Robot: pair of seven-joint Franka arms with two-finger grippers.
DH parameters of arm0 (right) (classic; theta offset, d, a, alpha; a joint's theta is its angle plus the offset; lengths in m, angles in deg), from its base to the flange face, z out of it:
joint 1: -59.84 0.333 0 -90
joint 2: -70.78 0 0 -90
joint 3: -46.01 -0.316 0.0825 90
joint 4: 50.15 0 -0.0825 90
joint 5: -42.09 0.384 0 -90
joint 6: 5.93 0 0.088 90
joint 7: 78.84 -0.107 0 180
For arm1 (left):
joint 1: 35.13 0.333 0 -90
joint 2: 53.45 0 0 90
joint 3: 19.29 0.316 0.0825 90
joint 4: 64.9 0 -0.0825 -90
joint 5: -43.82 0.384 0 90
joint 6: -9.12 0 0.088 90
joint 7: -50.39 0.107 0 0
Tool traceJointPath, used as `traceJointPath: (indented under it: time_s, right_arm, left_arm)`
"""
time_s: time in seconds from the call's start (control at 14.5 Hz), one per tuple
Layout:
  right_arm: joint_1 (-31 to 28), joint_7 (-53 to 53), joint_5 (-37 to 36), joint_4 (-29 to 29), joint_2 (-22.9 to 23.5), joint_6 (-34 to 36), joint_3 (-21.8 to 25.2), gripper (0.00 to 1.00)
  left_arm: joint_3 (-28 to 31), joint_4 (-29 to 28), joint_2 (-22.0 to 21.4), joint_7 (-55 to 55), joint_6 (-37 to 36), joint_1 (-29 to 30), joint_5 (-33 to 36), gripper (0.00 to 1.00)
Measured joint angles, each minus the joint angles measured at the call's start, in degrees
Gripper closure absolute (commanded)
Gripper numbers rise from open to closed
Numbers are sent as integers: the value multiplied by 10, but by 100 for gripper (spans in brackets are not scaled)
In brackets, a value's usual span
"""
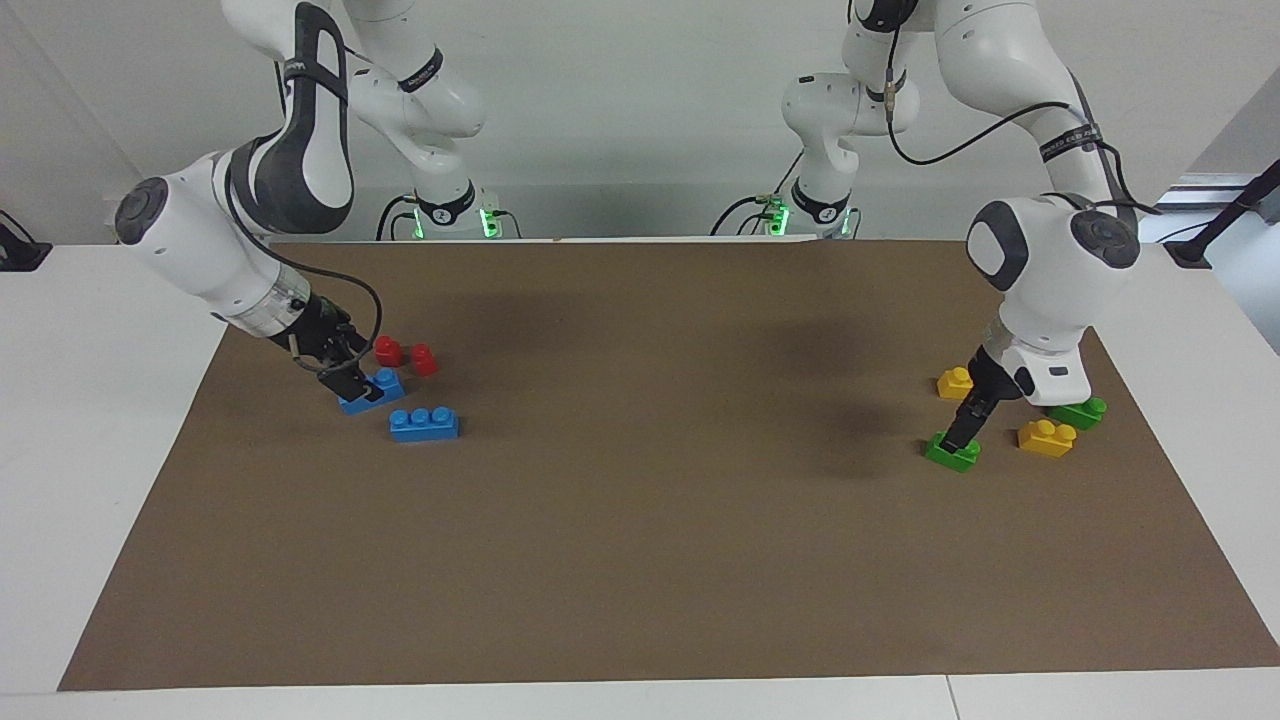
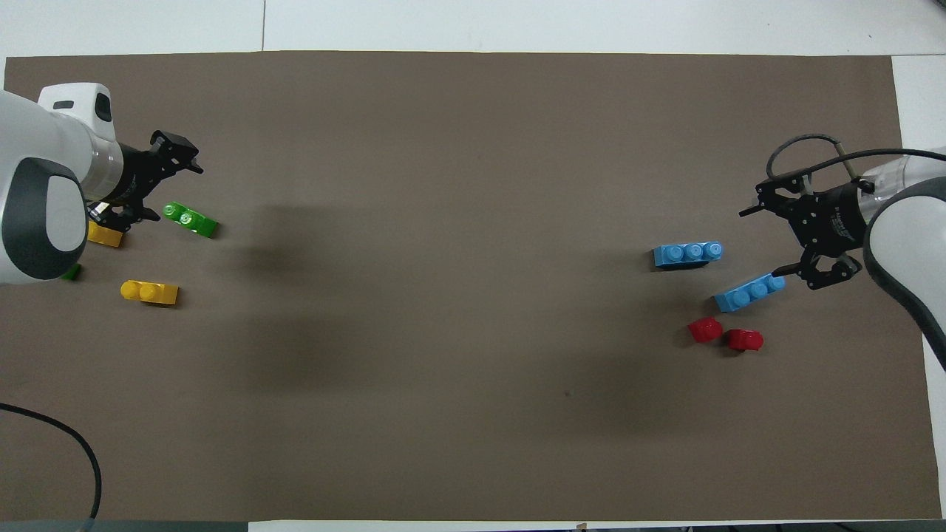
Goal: Remove green block with left arm and hold with right
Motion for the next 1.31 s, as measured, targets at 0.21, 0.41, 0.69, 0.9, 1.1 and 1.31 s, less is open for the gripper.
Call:
traceJointPath:
  time_s: [0.21,0.41,0.69,0.9,1.1,1.31]
  right_arm:
    - [0,124,-41,-38,-23,54,0,0]
    - [2,226,-53,-45,-70,111,-2,0]
    - [30,318,-91,-45,-134,168,-5,0]
    - [41,383,-112,-45,-146,174,-7,0]
    - [41,403,-129,-49,-137,169,-6,0]
    - [41,409,-135,-83,-110,169,-6,0]
  left_arm:
    - [0,27,-30,96,-55,-1,5,0]
    - [2,30,-69,217,-95,-1,18,0]
    - [2,33,-130,354,-173,0,26,0]
    - [2,34,-164,381,-223,0,35,0]
    - [-3,34,-182,400,-257,-1,35,0]
    - [-5,34,-186,414,-264,-1,35,0]
